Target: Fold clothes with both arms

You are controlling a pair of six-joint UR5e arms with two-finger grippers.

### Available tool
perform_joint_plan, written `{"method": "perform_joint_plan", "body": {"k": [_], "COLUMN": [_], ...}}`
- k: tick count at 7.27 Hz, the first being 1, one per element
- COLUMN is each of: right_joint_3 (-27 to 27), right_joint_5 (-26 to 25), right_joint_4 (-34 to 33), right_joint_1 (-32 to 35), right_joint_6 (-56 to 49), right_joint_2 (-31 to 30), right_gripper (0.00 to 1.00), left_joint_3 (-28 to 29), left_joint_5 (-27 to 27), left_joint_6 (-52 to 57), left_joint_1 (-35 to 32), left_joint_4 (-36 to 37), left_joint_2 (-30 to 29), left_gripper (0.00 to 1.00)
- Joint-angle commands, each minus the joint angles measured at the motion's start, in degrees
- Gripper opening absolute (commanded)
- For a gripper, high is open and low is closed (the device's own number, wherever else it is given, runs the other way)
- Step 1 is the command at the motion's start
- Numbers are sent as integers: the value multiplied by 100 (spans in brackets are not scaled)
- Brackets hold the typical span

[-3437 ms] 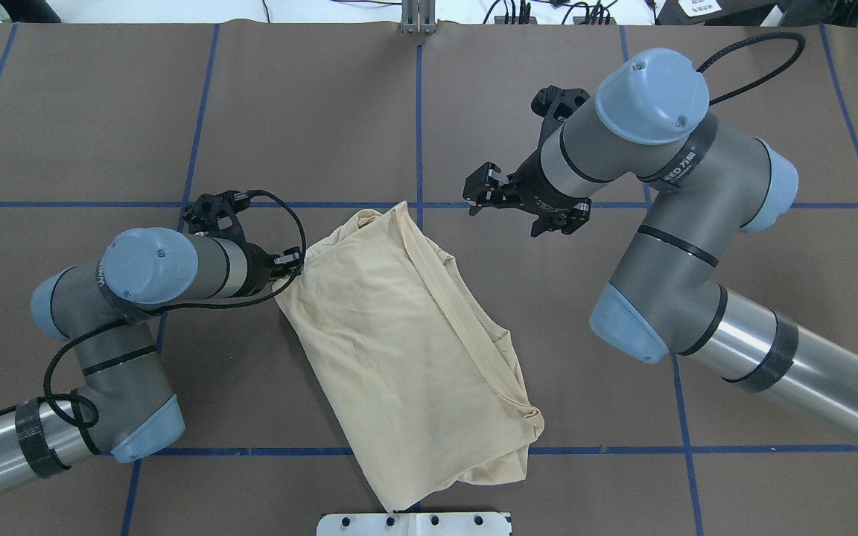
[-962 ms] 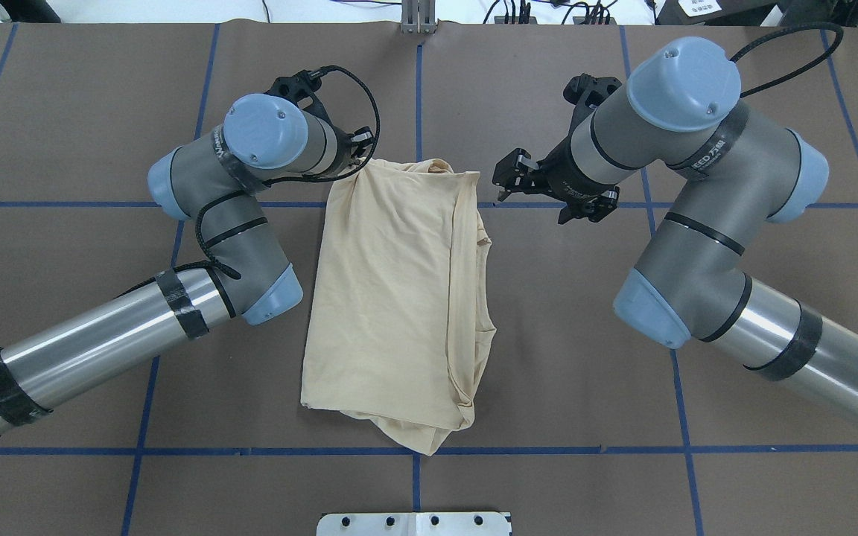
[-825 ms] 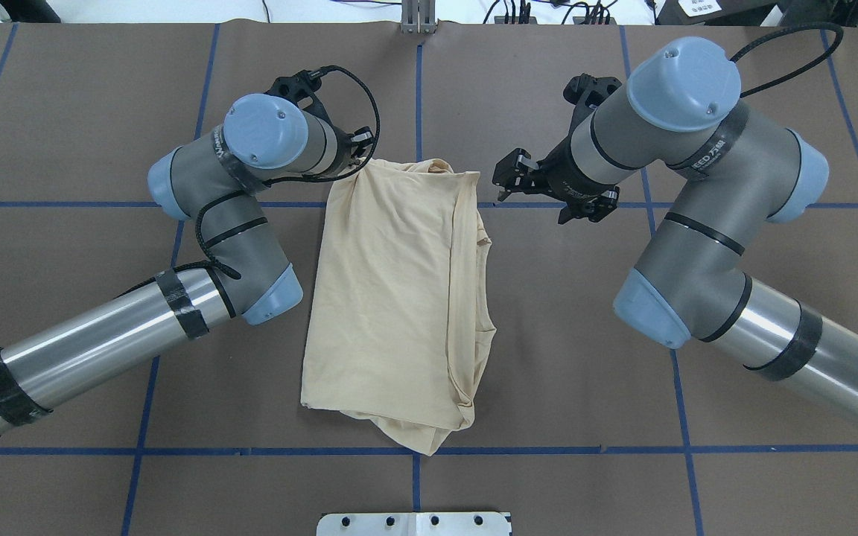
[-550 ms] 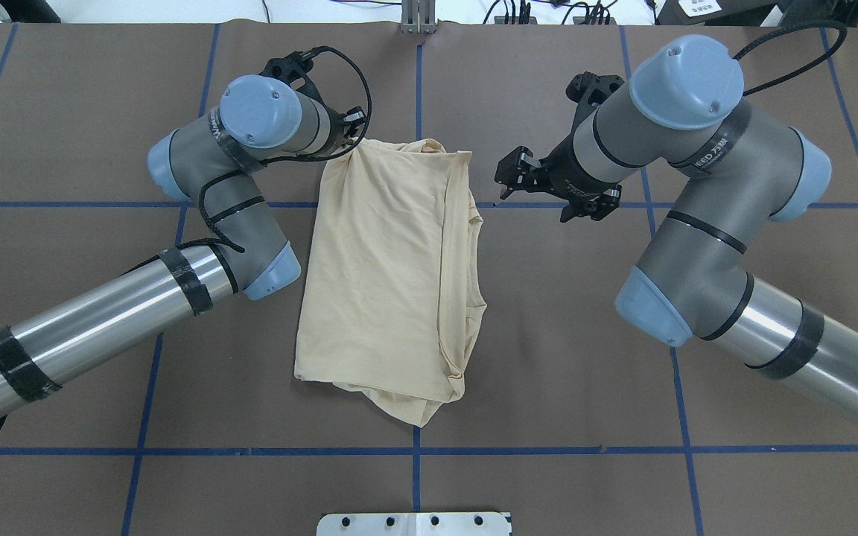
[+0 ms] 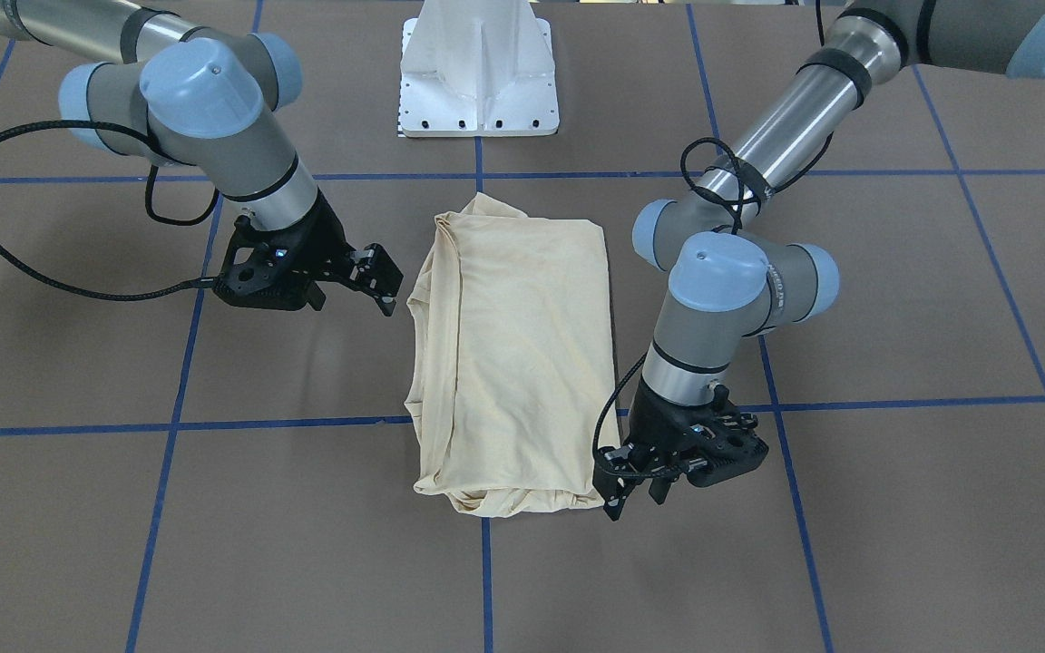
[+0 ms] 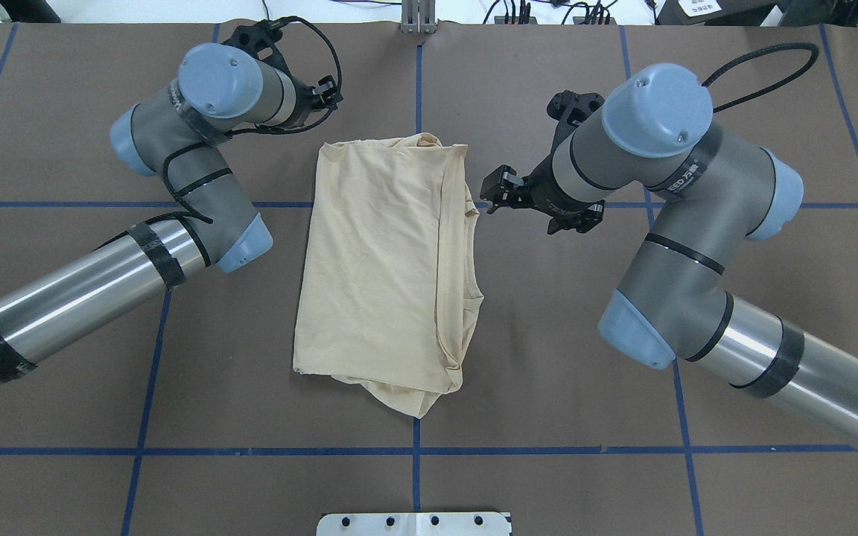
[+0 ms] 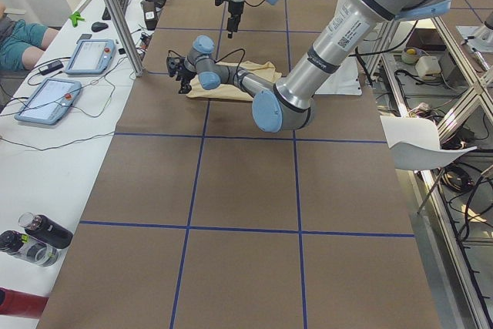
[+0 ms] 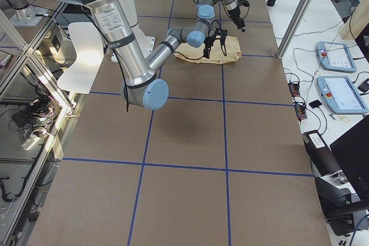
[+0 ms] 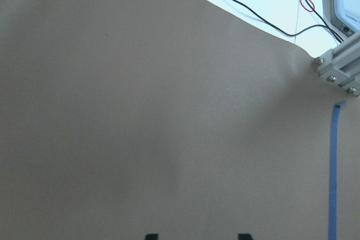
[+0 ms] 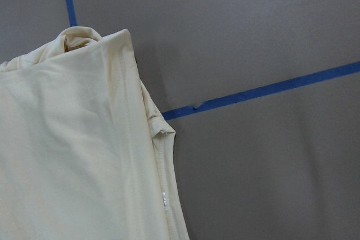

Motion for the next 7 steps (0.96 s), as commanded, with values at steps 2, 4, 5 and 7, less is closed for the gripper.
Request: {"method": "perform_joint_plan", "body": {"k": [2,4,5,7], "right_joint_3": [-94,-340,-341,-568], "right_joint_5": [-892,-1394,-1475,-1862], "right_joint_4": [-203,-973,-1238,-1408], "right_joint_1": [-736,-1202,-1317,-1712], "right_joint_6": [-783,-1206,-1521,-1725], "right_joint_2": [286,770,789,798], "right_gripper": [100,100,100,100], "left_joint_3": [-1927,-2415,-2460,-2478], "left_joint_5": [-570,-588,-588,-588], "left_joint_6": [511,689,689,689], "left_joint_1": [-168,-204,-204,-204], "left_joint_4": [233,568,569,569], "left_joint_2": [1401,1624,1659,1677], "left_gripper": [100,100,100,100]}}
